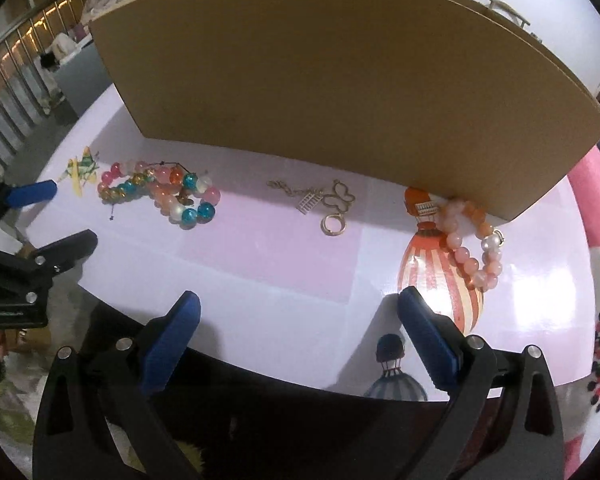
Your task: Organize jewelry
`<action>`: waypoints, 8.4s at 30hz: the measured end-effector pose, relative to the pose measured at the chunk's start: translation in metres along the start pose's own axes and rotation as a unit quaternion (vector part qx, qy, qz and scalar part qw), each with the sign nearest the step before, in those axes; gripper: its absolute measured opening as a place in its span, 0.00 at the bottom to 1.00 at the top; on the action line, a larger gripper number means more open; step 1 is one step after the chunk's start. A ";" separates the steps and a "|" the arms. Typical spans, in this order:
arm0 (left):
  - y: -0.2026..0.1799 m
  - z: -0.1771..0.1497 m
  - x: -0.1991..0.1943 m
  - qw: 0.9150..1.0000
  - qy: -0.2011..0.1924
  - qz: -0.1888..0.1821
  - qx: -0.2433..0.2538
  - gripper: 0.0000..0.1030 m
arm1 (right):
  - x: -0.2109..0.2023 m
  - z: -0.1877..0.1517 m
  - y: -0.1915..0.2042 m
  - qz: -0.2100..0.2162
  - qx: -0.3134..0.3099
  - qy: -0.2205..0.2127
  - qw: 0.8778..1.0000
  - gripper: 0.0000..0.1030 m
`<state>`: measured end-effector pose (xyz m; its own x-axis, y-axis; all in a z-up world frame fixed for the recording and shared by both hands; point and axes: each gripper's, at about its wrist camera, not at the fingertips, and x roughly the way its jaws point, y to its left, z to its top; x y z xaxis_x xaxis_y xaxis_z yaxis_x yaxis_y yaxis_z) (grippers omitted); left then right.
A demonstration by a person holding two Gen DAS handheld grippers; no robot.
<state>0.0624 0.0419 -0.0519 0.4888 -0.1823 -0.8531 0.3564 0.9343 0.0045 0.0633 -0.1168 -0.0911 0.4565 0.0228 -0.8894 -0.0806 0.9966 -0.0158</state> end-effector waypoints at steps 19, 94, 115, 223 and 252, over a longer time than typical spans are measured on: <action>-0.004 0.002 0.001 1.000 0.002 0.004 0.005 0.92 | -0.022 -0.013 -0.034 0.078 0.045 -0.030 0.995 0.95; -0.029 0.049 -0.143 0.960 -0.231 -0.112 0.108 0.08 | -0.134 0.035 -0.017 0.191 0.014 -0.229 0.954 0.09; -0.014 0.184 -0.045 0.984 -0.129 -0.102 0.074 0.09 | -0.064 0.195 -0.058 0.201 -0.009 -0.102 0.974 0.09; -0.055 0.024 -0.023 0.987 -0.103 -0.059 0.107 0.92 | -0.028 -0.011 -0.059 0.179 0.121 -0.041 0.976 0.94; -0.079 0.040 0.011 0.984 -0.043 -0.092 0.143 0.10 | -0.030 0.000 -0.061 0.195 0.115 -0.064 0.972 0.66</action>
<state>0.0712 -0.0466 -0.0412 0.4568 -0.3777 -0.8054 0.6489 0.7608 0.0112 0.0541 -0.1787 -0.0633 0.5387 0.3978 -0.7427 -0.0769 0.9010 0.4269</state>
